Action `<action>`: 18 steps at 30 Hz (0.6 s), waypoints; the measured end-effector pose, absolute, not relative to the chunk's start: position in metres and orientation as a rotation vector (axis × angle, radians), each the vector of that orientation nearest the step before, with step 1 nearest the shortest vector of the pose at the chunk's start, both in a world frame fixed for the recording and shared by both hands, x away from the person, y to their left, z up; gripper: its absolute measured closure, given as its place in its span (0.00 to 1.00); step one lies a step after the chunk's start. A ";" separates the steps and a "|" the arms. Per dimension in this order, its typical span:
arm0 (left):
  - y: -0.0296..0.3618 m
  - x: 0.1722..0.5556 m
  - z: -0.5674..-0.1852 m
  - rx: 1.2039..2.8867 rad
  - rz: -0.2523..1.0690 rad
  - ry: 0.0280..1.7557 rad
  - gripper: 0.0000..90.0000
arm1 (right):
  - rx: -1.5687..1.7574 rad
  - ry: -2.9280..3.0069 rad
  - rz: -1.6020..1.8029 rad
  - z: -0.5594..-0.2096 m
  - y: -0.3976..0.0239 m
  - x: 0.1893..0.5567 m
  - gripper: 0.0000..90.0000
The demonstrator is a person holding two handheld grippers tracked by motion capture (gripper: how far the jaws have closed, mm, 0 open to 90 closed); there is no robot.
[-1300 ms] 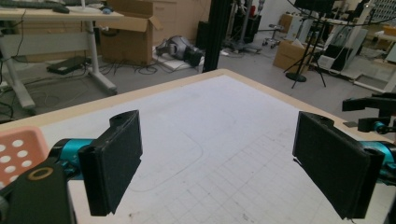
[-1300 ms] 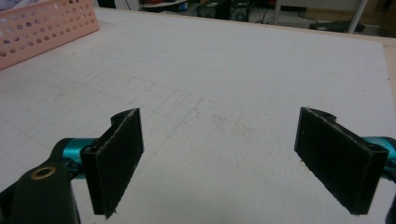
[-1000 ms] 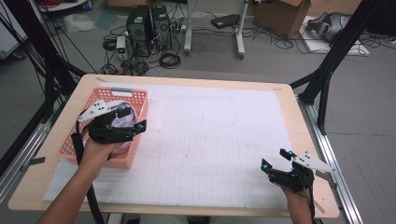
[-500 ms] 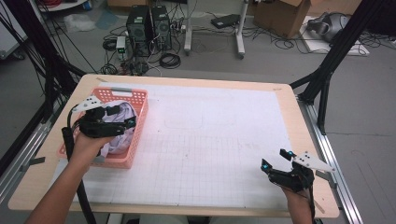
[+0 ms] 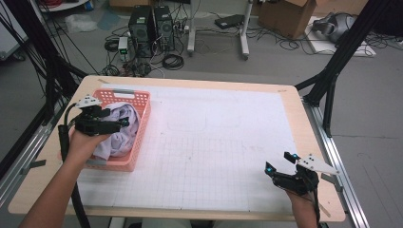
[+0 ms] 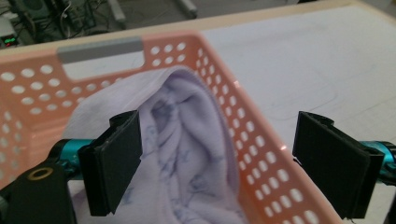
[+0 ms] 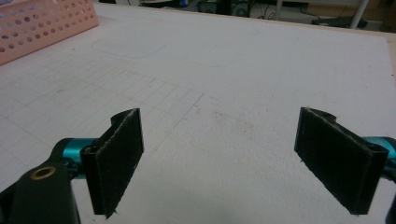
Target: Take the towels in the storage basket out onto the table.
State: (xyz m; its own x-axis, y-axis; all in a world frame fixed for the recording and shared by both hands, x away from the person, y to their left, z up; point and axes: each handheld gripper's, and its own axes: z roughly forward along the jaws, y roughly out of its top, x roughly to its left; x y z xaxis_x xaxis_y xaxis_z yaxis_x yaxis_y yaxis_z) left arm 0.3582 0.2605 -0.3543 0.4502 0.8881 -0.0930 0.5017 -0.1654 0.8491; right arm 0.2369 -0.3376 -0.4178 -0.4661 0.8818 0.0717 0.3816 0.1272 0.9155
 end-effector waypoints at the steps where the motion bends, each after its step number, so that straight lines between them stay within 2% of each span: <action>1: 0.262 0.360 -0.356 1.829 0.551 1.198 0.18 | 1.220 1.915 1.317 -0.418 -0.337 0.237 0.16; 6: 0.266 0.371 -0.369 1.895 0.593 1.333 0.18 | 1.219 1.917 1.317 -0.419 -0.337 0.238 0.16; 10: 0.264 0.378 -0.381 1.958 0.557 1.367 0.18 | 1.223 1.917 1.315 -0.418 -0.337 0.237 0.16; 18: 0.260 0.389 -0.398 2.060 0.569 1.454 0.15 | 1.222 1.923 1.312 -0.419 -0.337 0.238 0.16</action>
State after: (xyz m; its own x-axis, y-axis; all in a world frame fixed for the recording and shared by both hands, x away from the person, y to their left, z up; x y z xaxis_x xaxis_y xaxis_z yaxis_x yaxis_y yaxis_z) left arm 0.3887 0.2602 -0.3976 0.3255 0.9452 0.0271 0.7123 -0.2640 0.6503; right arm 0.2378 -0.3368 -0.4190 -0.4675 0.8808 0.0756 0.3916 0.1297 0.9109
